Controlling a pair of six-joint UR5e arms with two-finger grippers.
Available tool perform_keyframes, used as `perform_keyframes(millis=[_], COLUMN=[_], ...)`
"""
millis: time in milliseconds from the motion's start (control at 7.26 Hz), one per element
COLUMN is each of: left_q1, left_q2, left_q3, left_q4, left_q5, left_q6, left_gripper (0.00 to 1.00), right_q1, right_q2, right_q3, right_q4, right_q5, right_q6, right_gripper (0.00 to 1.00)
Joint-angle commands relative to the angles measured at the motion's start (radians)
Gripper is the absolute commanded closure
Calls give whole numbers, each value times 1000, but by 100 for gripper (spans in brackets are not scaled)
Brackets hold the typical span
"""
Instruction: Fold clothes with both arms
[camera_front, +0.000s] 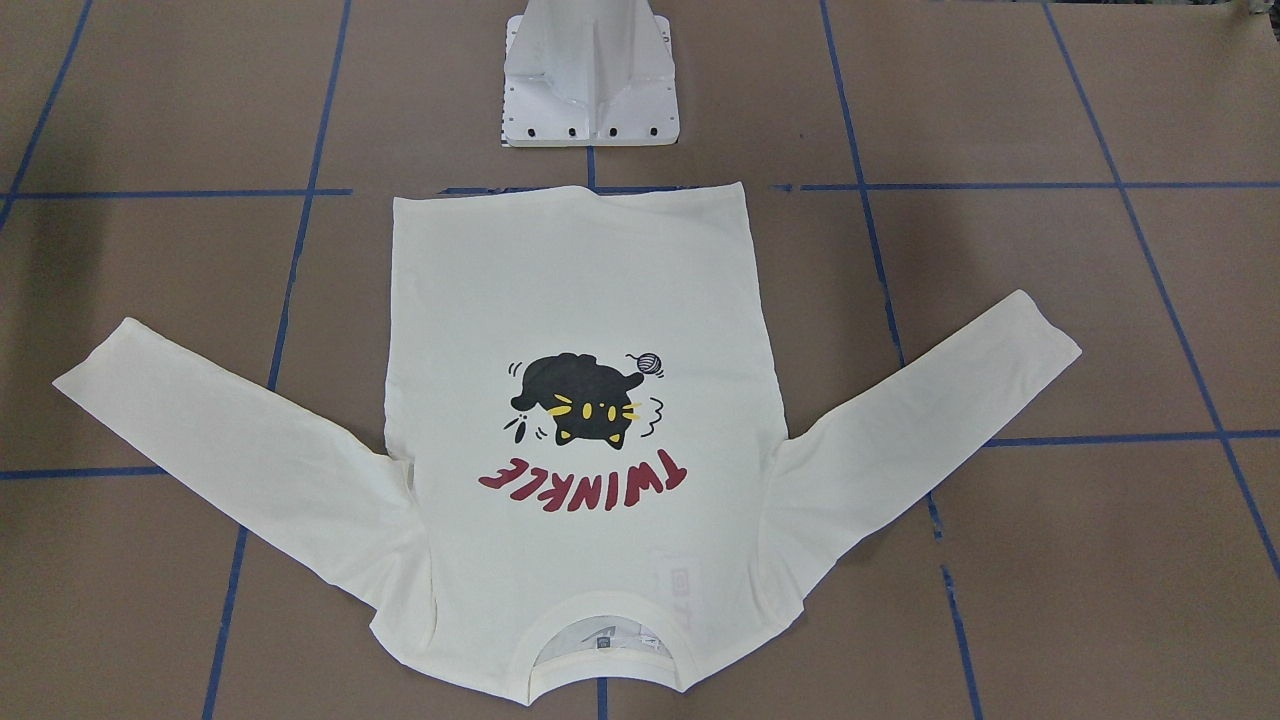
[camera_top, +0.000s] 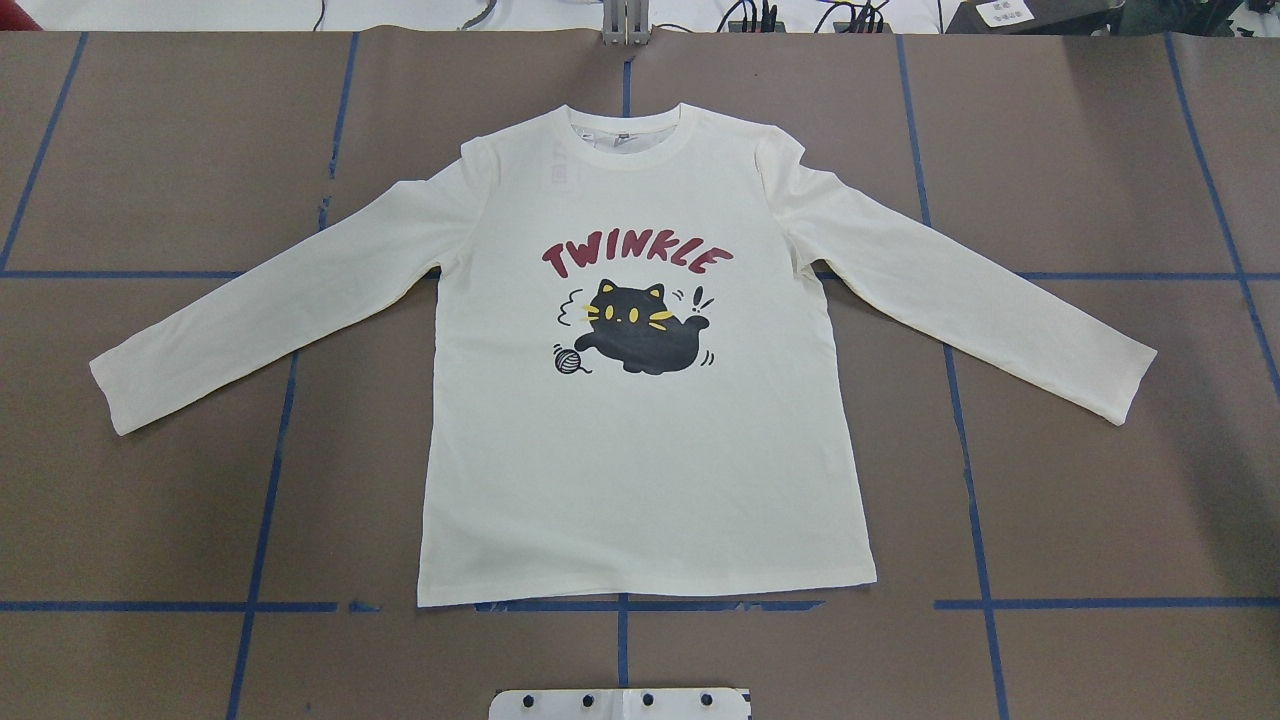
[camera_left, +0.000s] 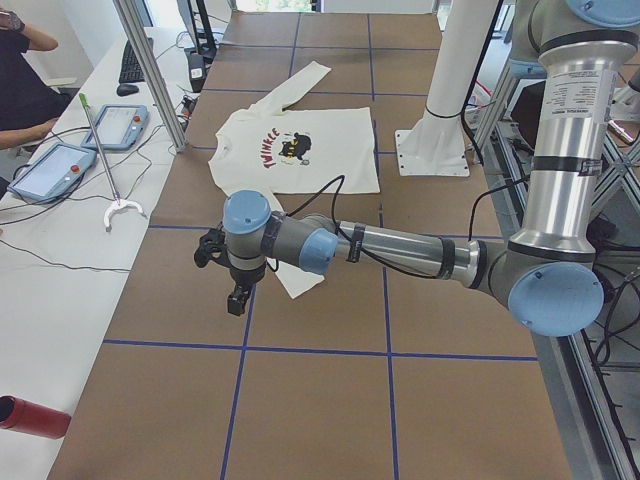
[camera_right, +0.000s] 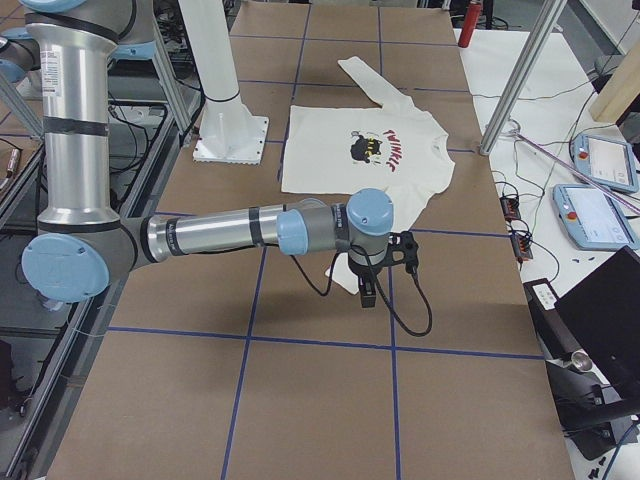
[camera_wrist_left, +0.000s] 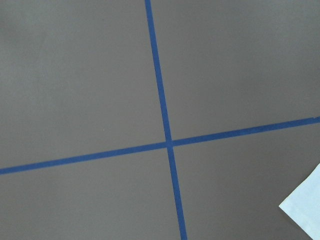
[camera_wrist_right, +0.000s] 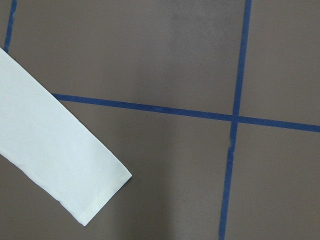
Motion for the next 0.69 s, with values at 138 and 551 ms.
perform_keyframes(millis=[138,551], left_q1=[18,20], left_q2=[2,5], left_q3=[18,48], left_q4=[-20,-85], left_q5=[-63,-61], left_q6=[-1,0], left_gripper=[0,0], right_q1=[-335,-402], right_q2=[-109,-44], right_q3=[1,-92], right_q4=[447,460], right_q5=[-164,-164], right_q6=[530,543], right_gripper=[0,0])
